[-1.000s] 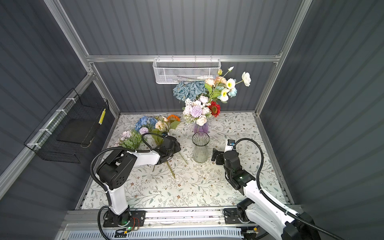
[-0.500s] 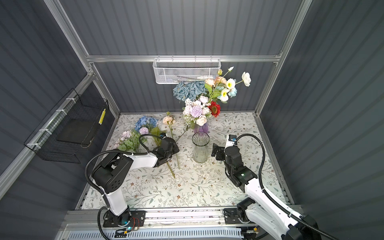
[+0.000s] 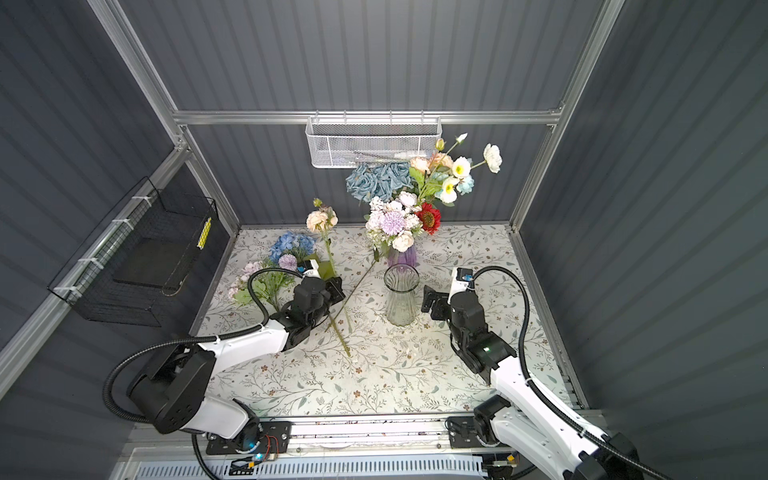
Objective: Arrange the flowers into the vase
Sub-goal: 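Grasp the pink rose stem with the left gripper and lift it upward, then grasp the raised rose stem with the right gripper while the left holds it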
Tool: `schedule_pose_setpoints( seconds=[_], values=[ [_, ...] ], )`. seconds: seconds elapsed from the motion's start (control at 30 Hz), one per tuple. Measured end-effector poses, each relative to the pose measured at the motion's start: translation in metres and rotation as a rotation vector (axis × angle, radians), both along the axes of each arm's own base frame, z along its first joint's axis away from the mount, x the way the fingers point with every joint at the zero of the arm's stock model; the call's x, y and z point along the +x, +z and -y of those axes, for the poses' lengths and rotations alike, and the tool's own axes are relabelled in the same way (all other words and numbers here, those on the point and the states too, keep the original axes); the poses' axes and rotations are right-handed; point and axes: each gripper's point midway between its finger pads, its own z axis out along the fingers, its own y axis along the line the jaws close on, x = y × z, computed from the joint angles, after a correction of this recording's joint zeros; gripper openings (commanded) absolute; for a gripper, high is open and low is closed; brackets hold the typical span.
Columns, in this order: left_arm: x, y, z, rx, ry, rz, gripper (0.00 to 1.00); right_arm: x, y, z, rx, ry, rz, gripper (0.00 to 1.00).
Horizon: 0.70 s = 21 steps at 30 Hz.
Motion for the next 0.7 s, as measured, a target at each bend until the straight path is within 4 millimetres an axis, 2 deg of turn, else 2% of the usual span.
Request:
schedule_pose_setpoints(
  seconds=[0.13, 0.23, 0.37, 0.47, 0.57, 0.7],
  values=[
    [-0.007, 0.033, -0.005, 0.026, -0.024, 0.101, 0.0, -0.004, 0.016, -0.009, 0.034, 0.057, 0.045, 0.99],
    [-0.013, 0.065, -0.008, 0.047, -0.051, 0.2, 0.0, -0.007, 0.03, -0.019, 0.059, 0.12, 0.074, 0.94],
    [-0.026, 0.109, -0.005, 0.068, -0.123, 0.346, 0.0, -0.01, 0.058, -0.035, 0.102, 0.205, 0.115, 0.85],
    [-0.038, 0.134, 0.001, 0.076, -0.196, 0.44, 0.0, -0.013, 0.086, -0.051, 0.141, 0.276, 0.152, 0.81],
    [-0.051, 0.152, 0.012, 0.073, -0.275, 0.516, 0.0, -0.017, 0.111, -0.072, 0.169, 0.357, 0.18, 0.82],
    [-0.065, 0.16, 0.029, 0.063, -0.385, 0.567, 0.0, -0.026, 0.133, -0.103, 0.197, 0.466, 0.2, 0.82]
  ],
)
